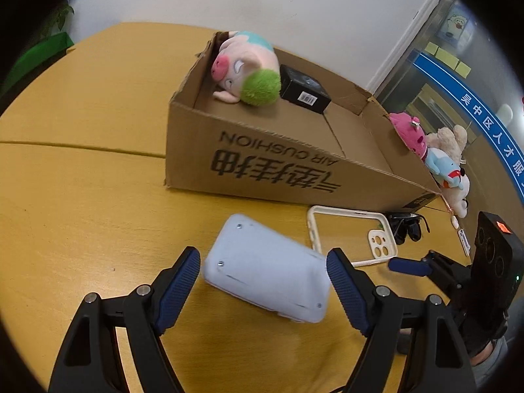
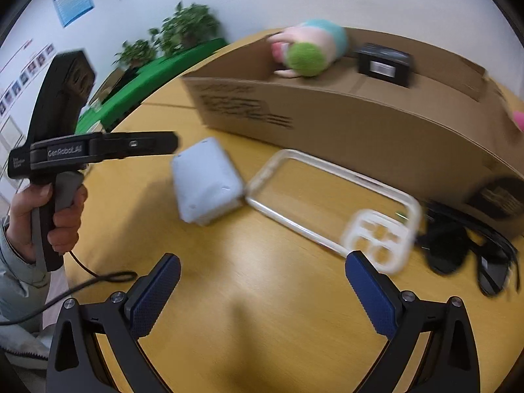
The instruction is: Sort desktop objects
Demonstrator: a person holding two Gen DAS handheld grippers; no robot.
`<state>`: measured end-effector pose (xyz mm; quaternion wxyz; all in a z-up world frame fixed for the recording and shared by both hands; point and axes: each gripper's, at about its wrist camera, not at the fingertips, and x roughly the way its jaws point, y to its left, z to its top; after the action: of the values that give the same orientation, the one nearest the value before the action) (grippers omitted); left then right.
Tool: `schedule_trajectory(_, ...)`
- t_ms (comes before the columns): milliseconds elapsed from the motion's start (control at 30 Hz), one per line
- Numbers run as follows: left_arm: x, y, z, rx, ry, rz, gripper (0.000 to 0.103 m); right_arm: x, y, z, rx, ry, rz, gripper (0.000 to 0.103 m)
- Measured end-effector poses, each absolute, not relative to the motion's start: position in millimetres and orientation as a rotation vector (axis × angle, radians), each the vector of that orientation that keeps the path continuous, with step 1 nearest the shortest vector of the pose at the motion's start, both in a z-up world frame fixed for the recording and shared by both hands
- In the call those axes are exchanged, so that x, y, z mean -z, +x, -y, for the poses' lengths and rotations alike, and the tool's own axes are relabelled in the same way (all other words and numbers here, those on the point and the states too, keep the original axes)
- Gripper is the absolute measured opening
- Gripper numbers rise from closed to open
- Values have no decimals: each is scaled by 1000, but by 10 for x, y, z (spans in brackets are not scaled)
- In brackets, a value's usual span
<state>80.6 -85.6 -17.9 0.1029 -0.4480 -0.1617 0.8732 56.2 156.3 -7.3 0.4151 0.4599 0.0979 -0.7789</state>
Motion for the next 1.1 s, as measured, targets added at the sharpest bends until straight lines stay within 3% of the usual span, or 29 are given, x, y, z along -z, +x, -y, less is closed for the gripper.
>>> schedule_trajectory(133,347,691,974,-2528,-1360,481,78,180,609,-1134,1902,1163,-262,98)
schedule_trajectory(333,494,632,906,-2444,-1341,413,58,252,648,-802,1915,1127,-306,94)
schedule_trajectory(467,490,738,848,-2415,-1349,398,57,315,751,-735,1917,1122,-384,86)
schedule_trajectory(600,509,951,689,-2319,-1382,401,51,286,806,-988,1905,1139,-324,80)
schedule_trajectory(833,514,1123,367,-2214,-1427,348,51,257,975,-1457,1914,1152,-399,79)
schedule_trajectory(1000,584,966,413,-2166,-1403,478,50,272,1084,-1632,1964,1070,-519,79)
schedule_trajectory(1100,595,947,363,-2192,-1413,470,42,340,1092,-1560,1964,1052,-536,75)
